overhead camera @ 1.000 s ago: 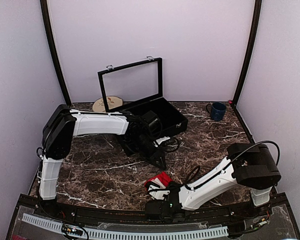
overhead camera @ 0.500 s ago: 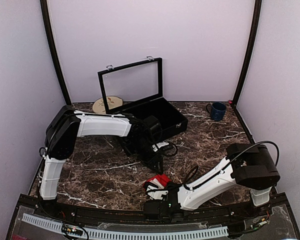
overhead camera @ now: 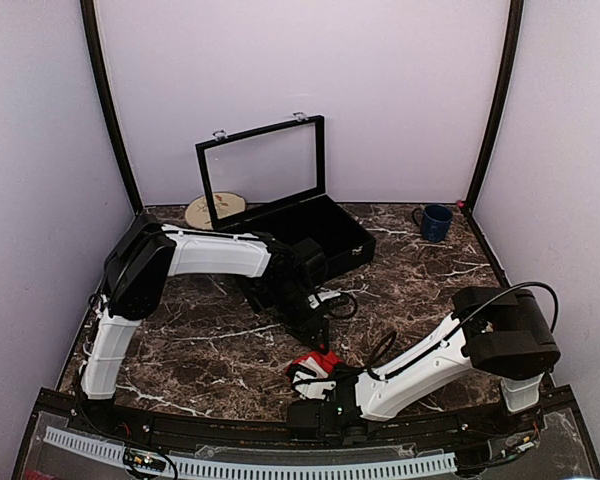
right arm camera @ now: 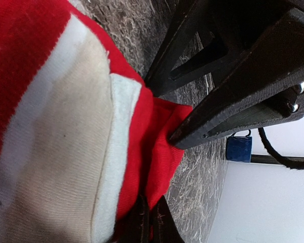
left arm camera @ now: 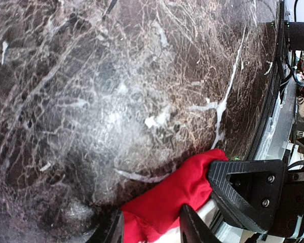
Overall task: Roll the socks
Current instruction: Roll the sock at the center of the board.
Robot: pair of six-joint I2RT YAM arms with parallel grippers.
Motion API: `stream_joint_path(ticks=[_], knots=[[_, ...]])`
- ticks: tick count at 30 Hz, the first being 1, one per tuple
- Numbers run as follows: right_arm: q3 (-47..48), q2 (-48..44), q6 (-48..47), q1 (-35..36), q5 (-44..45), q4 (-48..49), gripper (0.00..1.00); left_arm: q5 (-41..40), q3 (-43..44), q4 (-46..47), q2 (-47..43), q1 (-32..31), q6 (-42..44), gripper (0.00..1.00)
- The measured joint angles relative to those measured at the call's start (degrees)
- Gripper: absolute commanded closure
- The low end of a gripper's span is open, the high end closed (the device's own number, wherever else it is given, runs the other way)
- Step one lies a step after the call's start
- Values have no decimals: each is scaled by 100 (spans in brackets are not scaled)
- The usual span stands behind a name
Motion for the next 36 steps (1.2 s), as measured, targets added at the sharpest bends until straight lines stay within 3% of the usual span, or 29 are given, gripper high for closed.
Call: stream_joint_path(ticks=[17, 31, 33, 36], knots=[[-136, -46, -68, 11, 22, 177, 100, 295, 365, -17, 275, 2, -35, 55], [-393, -201, -42, 11, 15, 203, 100, -63, 557, -133, 299, 197, 57, 50], [-411, -210, -44, 11, 17, 208, 100, -74, 566, -133, 299, 223, 101, 5], [-439, -227, -59, 13, 15, 227, 100, 133, 651, -136, 293, 232, 192, 1]])
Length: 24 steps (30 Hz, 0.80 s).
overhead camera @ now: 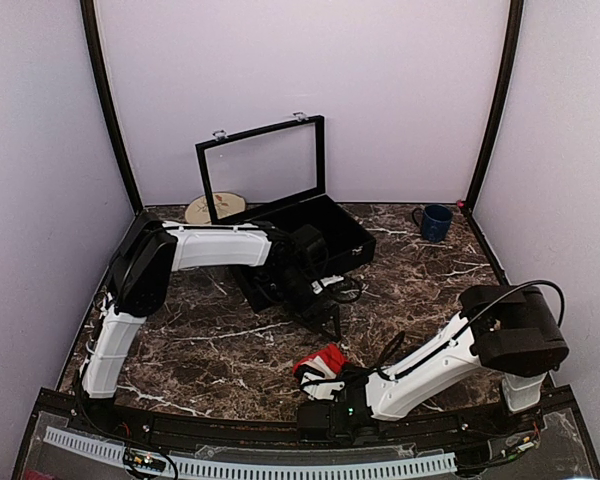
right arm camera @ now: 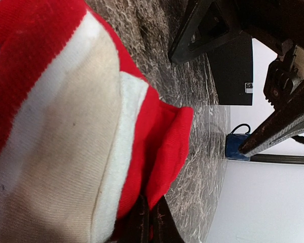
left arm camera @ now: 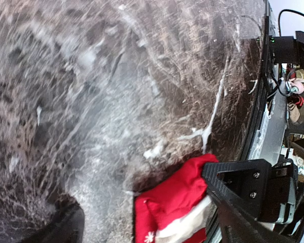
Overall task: Roll the socks
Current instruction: Roll the sock at the center of the board.
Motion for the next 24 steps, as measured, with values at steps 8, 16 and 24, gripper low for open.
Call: stream_joint_path(ticks=[8, 16, 24], knots=[[-105, -66, -136, 0, -13, 142, 100, 363, 85, 42, 37, -33, 243, 1], [-151, -98, -289, 0, -20, 212, 100, 592, 85, 39, 92, -105, 450, 1], [-212, -166, -457, 0, -26, 323, 100, 461, 79, 61, 101, -258, 584, 1]])
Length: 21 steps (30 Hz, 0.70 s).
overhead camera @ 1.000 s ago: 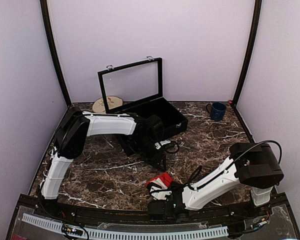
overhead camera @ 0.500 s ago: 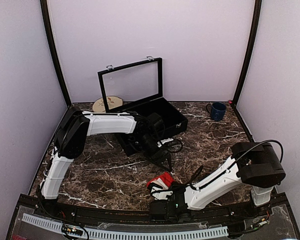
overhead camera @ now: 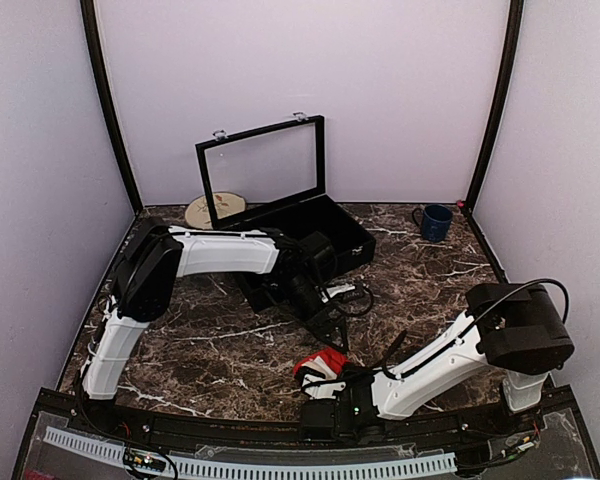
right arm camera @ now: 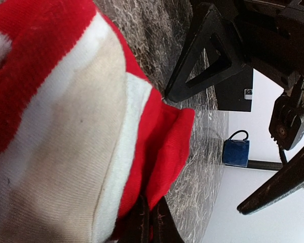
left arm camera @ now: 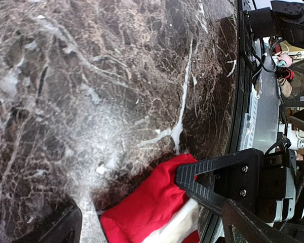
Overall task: Roll the socks
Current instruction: Roll the sock at the center of the board.
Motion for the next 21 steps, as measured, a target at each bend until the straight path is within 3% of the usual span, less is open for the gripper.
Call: stream_joint_path(ticks=[4, 11, 21], knots=[[-2, -2, -63, 0, -4, 37, 100, 2, -24, 66, 0, -39, 37, 7], [-4, -7, -105, -2, -2, 63, 100, 101, -28, 118, 101, -37, 57, 31], [-4, -52, -101, 0, 13, 46, 100, 201, -109, 127, 170, -35, 55, 47]])
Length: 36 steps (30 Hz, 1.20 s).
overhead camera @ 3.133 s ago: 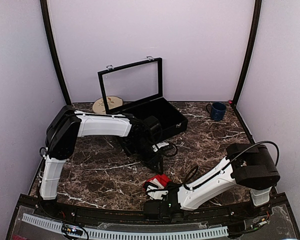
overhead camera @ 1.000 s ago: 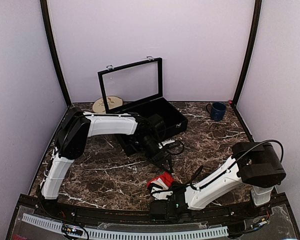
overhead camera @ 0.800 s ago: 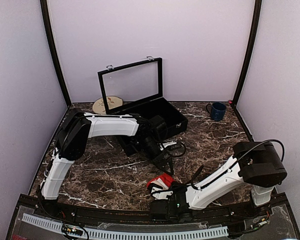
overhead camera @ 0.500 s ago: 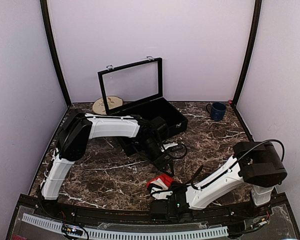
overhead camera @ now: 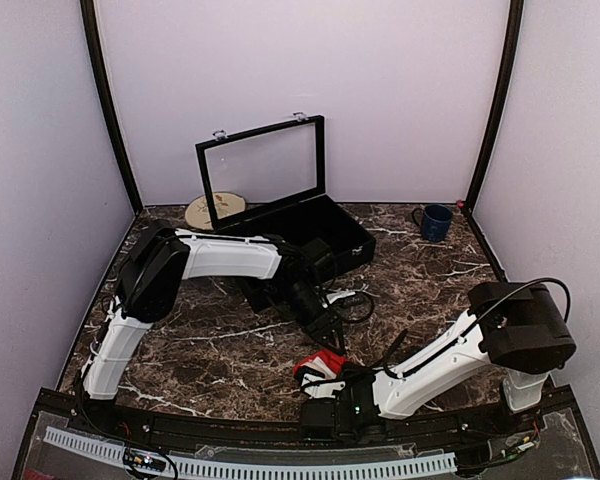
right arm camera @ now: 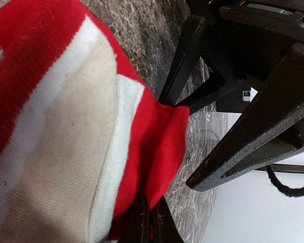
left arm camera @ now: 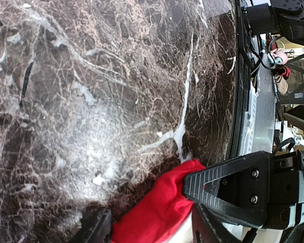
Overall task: Roll the socks
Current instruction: Roll the sock at the center of the board.
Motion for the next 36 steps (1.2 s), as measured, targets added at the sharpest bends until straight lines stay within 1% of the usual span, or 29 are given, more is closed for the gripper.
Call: stream_joint_path(ticks=[4, 9, 25, 32, 36], knots=[[0, 0, 7, -2, -2, -13, 100, 129, -120, 44, 0, 9, 4, 58], [0, 0, 26, -2, -2, -22, 100, 345, -284, 46, 0, 26, -2, 65], [-2, 0, 107, -2, -7, -50, 100, 800, -332, 39, 214, 103, -66, 99], [-55, -31, 173, -57, -7, -48, 100, 1043, -474, 254, 225, 184, -118, 100], [-70, -109, 313, -129, -20, -50, 98, 1196, -710, 564, 160, 264, -227, 100]])
